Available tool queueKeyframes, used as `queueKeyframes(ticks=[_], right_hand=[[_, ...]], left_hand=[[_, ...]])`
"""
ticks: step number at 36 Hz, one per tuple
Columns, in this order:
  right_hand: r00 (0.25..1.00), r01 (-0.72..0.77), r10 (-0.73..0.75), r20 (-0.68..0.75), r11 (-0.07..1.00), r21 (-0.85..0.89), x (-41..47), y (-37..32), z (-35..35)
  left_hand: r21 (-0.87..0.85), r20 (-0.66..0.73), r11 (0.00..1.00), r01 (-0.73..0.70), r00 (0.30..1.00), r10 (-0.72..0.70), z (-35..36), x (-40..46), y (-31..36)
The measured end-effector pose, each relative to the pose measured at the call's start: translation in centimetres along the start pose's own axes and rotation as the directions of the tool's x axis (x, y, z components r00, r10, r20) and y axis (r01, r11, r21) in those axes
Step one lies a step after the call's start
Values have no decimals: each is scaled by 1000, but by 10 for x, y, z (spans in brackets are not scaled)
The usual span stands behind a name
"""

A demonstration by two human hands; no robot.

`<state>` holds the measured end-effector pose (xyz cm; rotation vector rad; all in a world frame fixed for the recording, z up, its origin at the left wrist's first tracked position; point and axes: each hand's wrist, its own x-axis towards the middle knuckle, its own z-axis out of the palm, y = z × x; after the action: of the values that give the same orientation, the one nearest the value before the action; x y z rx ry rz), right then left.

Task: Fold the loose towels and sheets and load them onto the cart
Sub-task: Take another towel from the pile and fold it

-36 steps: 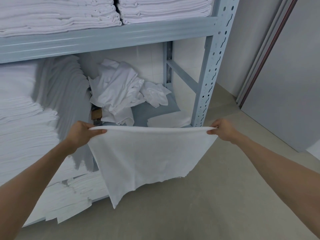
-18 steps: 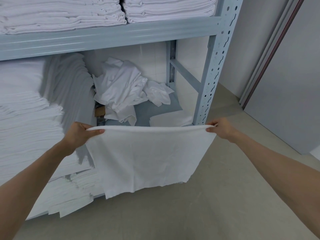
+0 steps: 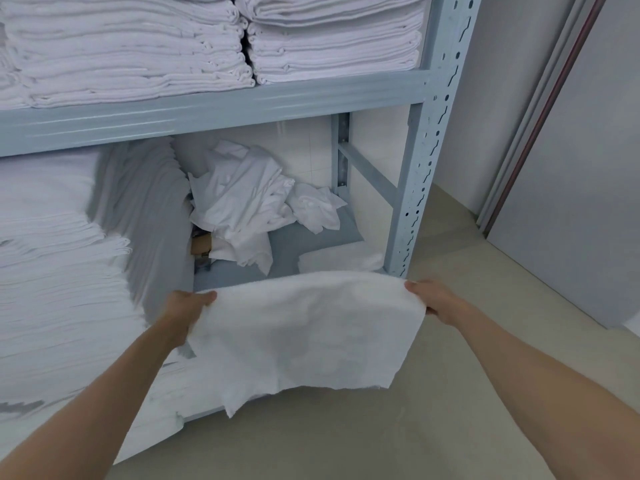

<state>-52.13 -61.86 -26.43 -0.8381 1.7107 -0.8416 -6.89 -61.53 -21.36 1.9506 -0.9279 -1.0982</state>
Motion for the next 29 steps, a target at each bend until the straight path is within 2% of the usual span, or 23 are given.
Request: queueKeyframes(ticks=[3, 6, 13, 16, 19, 21, 25, 29], right_hand=[[999, -39, 39, -10, 998, -55, -8, 9, 12], [999, -13, 14, 28, 999, -33, -20, 7, 23], [965, 129, -142, 220, 989, 73, -66, -33, 63], [952, 150, -190, 240, 973, 175, -88, -49, 84], [957, 168, -217, 191, 955, 246, -103, -57, 93], [964, 168, -217, 153, 945, 281, -107, -60, 89], [952, 137, -221, 212, 928, 347, -111, -57, 75], [942, 160, -261, 210, 902, 401, -108, -53, 67]], left_hand=[[38, 3, 999, 20, 1000, -20, 22, -6, -6], [55, 67, 998, -27, 997, 23, 42, -17, -4], [206, 274, 934, -293, 933, 233, 105, -66, 38], [259, 369, 853, -453, 862, 347, 132, -88, 55], [303, 404, 778, -551, 813, 418, 147, -103, 67], [283, 409, 777, -562, 804, 432, 150, -106, 70], [264, 450, 767, -585, 778, 438, 154, -110, 70], [244, 468, 773, -586, 769, 435, 162, -116, 72]])
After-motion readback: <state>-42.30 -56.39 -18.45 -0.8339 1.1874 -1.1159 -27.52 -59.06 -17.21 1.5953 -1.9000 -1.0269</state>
